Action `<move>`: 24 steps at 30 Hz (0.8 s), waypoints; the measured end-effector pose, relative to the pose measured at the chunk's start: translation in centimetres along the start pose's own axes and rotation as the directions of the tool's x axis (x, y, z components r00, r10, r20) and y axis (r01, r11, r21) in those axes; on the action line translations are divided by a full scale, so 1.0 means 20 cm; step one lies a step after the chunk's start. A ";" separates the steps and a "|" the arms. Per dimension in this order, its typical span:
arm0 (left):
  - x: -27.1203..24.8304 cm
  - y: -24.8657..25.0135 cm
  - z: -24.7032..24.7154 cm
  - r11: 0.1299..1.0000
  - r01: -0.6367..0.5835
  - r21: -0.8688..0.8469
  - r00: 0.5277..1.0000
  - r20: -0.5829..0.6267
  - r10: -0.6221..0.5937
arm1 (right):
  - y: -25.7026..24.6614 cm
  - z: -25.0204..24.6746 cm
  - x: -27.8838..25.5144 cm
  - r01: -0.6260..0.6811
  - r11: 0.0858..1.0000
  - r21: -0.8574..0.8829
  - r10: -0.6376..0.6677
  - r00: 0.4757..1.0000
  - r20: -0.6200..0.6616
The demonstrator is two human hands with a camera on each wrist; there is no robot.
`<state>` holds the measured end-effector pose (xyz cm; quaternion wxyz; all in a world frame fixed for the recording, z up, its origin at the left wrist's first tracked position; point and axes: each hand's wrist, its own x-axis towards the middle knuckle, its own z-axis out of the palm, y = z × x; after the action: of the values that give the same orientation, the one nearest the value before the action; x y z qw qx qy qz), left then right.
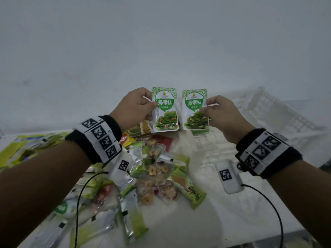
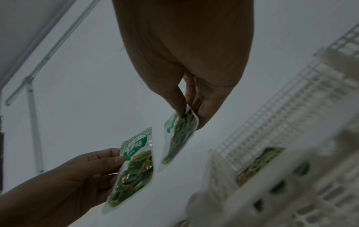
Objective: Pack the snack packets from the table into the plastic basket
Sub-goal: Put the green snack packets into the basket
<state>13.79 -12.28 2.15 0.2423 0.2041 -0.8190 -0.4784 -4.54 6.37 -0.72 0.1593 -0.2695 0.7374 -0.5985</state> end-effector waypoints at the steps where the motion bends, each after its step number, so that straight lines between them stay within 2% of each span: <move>1: 0.03 0.02 0.03 1.000 0.003 -0.001 1.000 0.007 -0.003 | 0.01 -0.03 0.02 -0.007 1.000 0.000 0.007 1.000 -0.006; 14: 0.35 0.16 0.34 0.996 -0.073 0.042 0.995 0.064 0.070 | 0.07 -0.28 0.21 -0.026 1.000 0.007 0.026 0.999 -0.038; 24: 0.52 0.26 0.58 0.987 -0.035 0.154 0.997 -0.056 0.044 | 0.06 -0.52 0.50 0.021 0.994 -0.105 -0.006 0.990 0.142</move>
<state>-1.81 -7.87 3.83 0.2596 0.2200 -0.8496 -0.4029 -18.58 8.99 1.34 0.1925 -0.3241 0.7534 -0.5387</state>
